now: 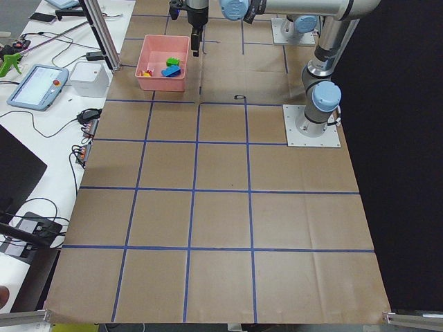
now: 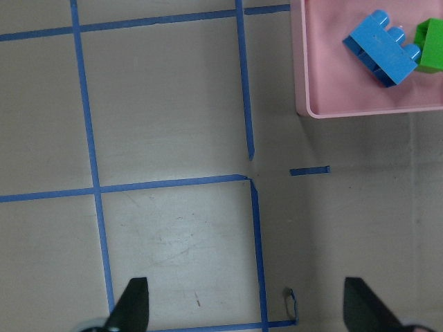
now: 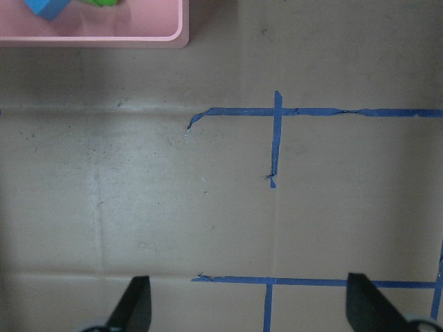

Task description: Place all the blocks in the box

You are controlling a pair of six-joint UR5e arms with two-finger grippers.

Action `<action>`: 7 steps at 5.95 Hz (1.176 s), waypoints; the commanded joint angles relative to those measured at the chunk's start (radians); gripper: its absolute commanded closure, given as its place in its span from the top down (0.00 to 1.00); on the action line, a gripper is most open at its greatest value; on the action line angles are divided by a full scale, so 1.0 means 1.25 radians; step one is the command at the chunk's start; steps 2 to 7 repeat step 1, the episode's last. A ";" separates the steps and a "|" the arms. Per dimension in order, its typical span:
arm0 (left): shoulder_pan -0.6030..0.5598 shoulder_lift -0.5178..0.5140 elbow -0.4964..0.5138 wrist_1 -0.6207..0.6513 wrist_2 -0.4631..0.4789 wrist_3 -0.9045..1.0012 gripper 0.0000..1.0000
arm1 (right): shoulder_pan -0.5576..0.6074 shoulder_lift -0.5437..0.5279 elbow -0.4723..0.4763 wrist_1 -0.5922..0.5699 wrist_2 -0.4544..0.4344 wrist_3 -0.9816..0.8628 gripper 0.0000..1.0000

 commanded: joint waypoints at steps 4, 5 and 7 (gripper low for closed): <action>0.000 0.000 0.000 0.000 -0.001 0.000 0.99 | 0.000 0.000 -0.001 -0.001 0.001 0.001 1.00; 0.000 0.000 0.000 0.000 -0.001 0.000 0.99 | 0.000 0.000 -0.001 -0.001 0.001 0.001 1.00; 0.000 0.000 0.000 0.000 -0.001 0.000 0.99 | 0.000 0.000 -0.001 -0.001 0.001 0.001 1.00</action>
